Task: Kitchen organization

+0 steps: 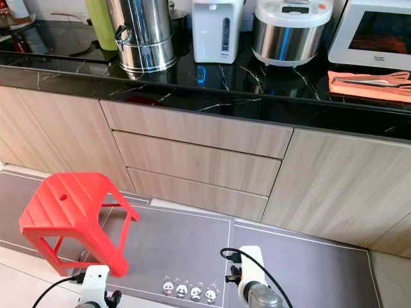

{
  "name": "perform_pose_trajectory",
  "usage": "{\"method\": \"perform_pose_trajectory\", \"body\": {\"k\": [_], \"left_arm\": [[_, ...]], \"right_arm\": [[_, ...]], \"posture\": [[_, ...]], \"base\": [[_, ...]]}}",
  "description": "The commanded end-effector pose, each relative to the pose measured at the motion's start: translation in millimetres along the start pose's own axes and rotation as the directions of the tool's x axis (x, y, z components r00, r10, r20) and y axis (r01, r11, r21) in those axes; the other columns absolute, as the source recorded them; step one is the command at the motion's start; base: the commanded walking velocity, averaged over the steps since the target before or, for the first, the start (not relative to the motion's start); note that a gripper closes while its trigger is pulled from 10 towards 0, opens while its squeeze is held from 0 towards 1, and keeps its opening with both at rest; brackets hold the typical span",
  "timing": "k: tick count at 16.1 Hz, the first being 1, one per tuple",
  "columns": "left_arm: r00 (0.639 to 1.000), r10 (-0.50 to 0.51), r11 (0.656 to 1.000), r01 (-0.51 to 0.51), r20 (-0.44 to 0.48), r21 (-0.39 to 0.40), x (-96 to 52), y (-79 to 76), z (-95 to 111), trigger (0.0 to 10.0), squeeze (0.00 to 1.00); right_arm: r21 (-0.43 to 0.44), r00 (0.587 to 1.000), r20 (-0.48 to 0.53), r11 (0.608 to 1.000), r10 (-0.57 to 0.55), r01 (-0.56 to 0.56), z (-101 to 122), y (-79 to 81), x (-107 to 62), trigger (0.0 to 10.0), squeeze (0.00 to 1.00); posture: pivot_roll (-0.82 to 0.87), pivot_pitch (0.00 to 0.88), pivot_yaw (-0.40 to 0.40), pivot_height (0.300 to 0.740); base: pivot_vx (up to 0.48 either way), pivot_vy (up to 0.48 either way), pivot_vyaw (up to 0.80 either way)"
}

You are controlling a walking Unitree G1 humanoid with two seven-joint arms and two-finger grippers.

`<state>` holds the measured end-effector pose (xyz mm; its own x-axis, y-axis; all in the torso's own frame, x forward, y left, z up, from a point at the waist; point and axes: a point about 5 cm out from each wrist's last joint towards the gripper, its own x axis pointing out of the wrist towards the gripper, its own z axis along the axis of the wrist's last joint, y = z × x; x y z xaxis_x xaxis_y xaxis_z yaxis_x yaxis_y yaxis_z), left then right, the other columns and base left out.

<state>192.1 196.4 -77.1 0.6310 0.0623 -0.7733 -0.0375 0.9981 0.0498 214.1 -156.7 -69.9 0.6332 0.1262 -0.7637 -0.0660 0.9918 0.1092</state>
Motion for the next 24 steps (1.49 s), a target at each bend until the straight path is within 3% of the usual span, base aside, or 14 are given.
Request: {"method": "perform_pose_trajectory", "body": {"k": [1,6,10,14,20,24], "left_arm": [[1.000,-0.001,1.000,0.001,-0.020,0.009,-0.5,3.3,-2,10.0,0.00],[0.999,0.043,0.999,-0.042,0.003,-0.029,-0.6,5.8,0,10.0,0.00],[0.997,0.062,0.997,-0.064,-0.043,-0.038,-6.2,10.6,-21,10.0,0.00],[0.996,0.065,0.998,-0.066,-0.059,-0.020,-8.5,13.4,-28,10.0,0.00],[0.998,0.057,0.998,-0.056,0.004,-0.026,-2.3,8.4,-5,10.0,0.00],[0.998,0.058,0.998,-0.058,-0.012,-0.001,-2.6,7.1,-8,10.0,0.00]], "right_arm": [[0.010,1.000,-0.010,1.000,-0.006,0.006,-2,-1.1,-0.4,10.0,0.00],[-0.016,1.000,-0.027,1.000,0.015,-0.016,-7,-2.5,-1.6,10.0,0.00],[-0.029,0.990,-0.127,0.998,-0.060,0.057,-37,-17.6,-10.7,10.0,0.00],[0.012,0.989,-0.137,0.998,-0.062,0.064,-49,-15.6,-13.7,10.0,0.00],[0.015,0.995,-0.086,0.998,-0.052,0.053,-31,-12.1,-8.4,10.0,0.00],[0.001,0.996,-0.083,0.999,-0.041,0.042,-25,-8.6,-6.1,10.0,0.00]], "posture": [[-0.01,0.000,0.033,0.740],[0.03,0.000,-0.018,0.740],[0.03,0.000,-0.021,0.740],[0.02,0.000,-0.006,0.740],[-0.02,0.000,0.003,0.740],[-0.03,0.000,0.007,0.740]], "base": [[0.000,0.000,0.00],[0.000,0.000,0.00],[0.000,0.000,0.00],[0.000,0.000,0.00],[0.000,0.000,0.00],[0.000,0.000,-0.52]]}}
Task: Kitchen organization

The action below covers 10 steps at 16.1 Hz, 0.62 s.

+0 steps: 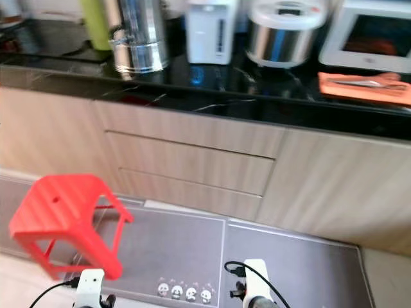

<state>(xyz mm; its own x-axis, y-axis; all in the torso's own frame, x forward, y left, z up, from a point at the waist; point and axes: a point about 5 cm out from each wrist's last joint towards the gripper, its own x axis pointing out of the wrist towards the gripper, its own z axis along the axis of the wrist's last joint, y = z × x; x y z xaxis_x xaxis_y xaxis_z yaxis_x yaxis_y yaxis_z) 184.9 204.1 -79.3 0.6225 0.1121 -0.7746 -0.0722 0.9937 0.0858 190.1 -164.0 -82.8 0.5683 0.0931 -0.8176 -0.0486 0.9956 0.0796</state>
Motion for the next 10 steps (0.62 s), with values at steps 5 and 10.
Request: {"method": "perform_pose_trajectory", "body": {"k": [5,10], "left_arm": [[1.000,0.015,1.000,-0.015,-0.015,0.002,-1.8,4.6,-7,10.0,0.00],[1.000,0.021,0.998,-0.021,-0.009,0.067,-1.4,5.1,-5,10.0,0.00]], "right_arm": [[-0.021,1.000,0.010,1.000,0.016,-0.016,8,6.9,2.3,10.0,0.00],[-0.057,0.999,0.016,0.998,0.032,-0.031,9,12.8,3.0,10.0,0.00]], "posture": [[-0.02,0.000,0.014,0.740],[-0.01,0.000,0.016,0.740]], "base": [[0.000,0.000,-0.65],[0.000,-0.167,0.00]]}}
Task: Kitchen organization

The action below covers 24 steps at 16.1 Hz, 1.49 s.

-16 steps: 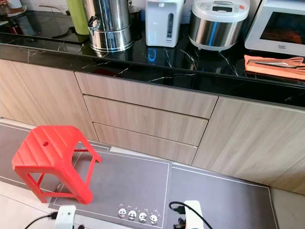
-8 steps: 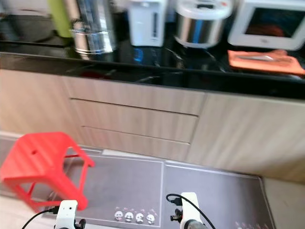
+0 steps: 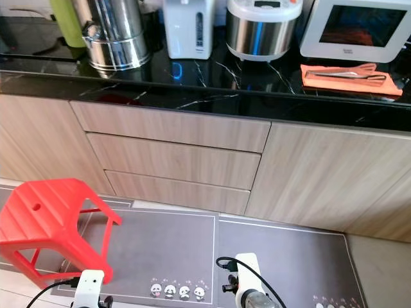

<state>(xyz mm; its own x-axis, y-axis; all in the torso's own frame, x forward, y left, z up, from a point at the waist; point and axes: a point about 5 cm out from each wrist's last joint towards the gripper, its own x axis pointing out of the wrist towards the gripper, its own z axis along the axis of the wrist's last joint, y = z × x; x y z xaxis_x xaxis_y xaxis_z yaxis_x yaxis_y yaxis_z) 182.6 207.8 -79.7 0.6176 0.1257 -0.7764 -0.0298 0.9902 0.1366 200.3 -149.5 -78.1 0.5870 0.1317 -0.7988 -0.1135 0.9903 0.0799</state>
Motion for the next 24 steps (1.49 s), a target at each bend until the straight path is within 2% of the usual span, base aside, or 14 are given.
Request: {"method": "perform_pose_trajectory", "body": {"k": [1,4,14,17,21,24], "left_arm": [[1.000,0.006,1.000,-0.006,-0.006,0.001,-0.8,0.9,-3,10.0,0.00],[1.000,0.004,1.000,-0.004,-0.010,0.006,-1.0,0.7,-4,10.0,0.00],[1.000,-0.010,1.000,0.010,-0.009,0.013,-1.1,-2.1,-5,10.0,0.00],[1.000,-0.009,1.000,0.009,-0.024,0.002,-2.8,-1.0,-11,10.0,0.00],[0.999,-0.011,1.000,0.012,-0.037,0.009,-4.3,0.2,-17,10.0,0.00],[0.999,-0.013,1.000,0.013,-0.031,0.012,-2.8,0.2,-12,10.0,0.00]], "right_arm": [[-0.013,1.000,-0.021,1.000,-0.011,0.011,-4,-1.9,-0.7,10.0,0.00],[0.012,1.000,-0.017,1.000,-0.017,0.017,-3,-4.2,-0.9,10.0,0.00],[-0.022,1.000,-0.016,1.000,-0.021,0.020,-6,-11.0,-2.8,10.0,0.00],[-0.037,1.000,-0.023,0.999,-0.017,0.016,-9,-12.3,-3.8,10.0,0.00],[-0.021,0.999,-0.034,0.999,-0.029,0.029,-15,-16.1,-5.7,10.0,0.00],[-0.019,0.999,-0.039,0.999,-0.035,0.034,-17,-17.7,-6.2,10.0,0.00]], "posture": [[-0.01,0.000,0.018,0.740],[-0.02,0.000,0.020,0.740],[-0.03,0.000,0.011,0.740],[-0.04,0.000,0.009,0.740],[-0.05,0.000,0.012,0.740],[-0.05,0.000,0.008,0.740]], "base": [[0.000,-0.480,0.00],[0.000,-0.480,-0.47],[0.000,-0.480,0.00],[0.000,-0.441,0.00],[0.000,-0.454,0.00],[0.000,-0.339,0.00]]}}
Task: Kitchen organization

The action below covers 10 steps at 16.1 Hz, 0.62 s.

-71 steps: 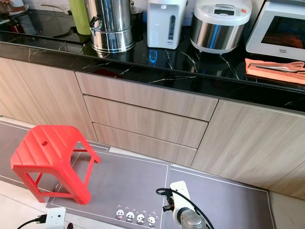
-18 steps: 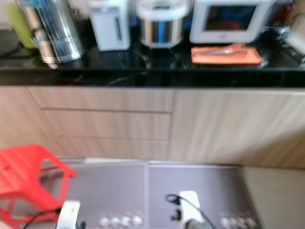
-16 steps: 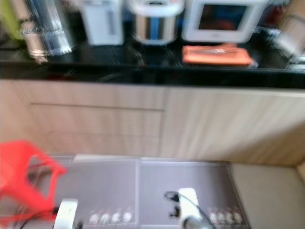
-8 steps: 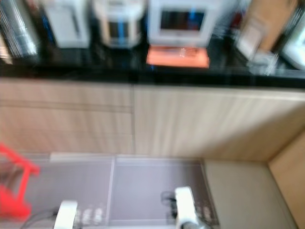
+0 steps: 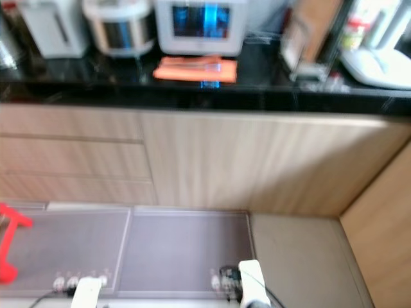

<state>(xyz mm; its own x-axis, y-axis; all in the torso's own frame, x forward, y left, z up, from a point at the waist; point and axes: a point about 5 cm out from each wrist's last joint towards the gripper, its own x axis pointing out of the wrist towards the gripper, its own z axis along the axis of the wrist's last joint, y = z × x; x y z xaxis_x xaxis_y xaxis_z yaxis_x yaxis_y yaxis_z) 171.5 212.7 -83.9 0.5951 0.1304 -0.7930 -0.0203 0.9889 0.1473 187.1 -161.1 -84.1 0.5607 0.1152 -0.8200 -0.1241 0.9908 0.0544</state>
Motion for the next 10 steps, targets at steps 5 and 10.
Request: {"method": "perform_pose_trajectory", "body": {"k": [5,10], "left_arm": [[0.998,-0.055,0.998,0.055,-0.004,0.007,0.1,-10.7,-0.5,10.0,0.00],[0.998,-0.060,0.998,0.060,0.008,0.000,0.6,-11.5,2.2,10.0,0.00]], "right_arm": [[0.026,0.999,-0.008,0.999,-0.036,0.037,-4.9,-9.7,-2.4,10.0,0.00],[0.032,0.999,-0.022,0.999,-0.036,0.036,-8.9,-10.2,-3.1,10.0,0.00]], "posture": [[-0.07,0.000,0.026,0.740],[-0.07,0.000,0.020,0.740]], "base": [[0.000,0.000,0.00],[0.000,0.000,0.00]]}}
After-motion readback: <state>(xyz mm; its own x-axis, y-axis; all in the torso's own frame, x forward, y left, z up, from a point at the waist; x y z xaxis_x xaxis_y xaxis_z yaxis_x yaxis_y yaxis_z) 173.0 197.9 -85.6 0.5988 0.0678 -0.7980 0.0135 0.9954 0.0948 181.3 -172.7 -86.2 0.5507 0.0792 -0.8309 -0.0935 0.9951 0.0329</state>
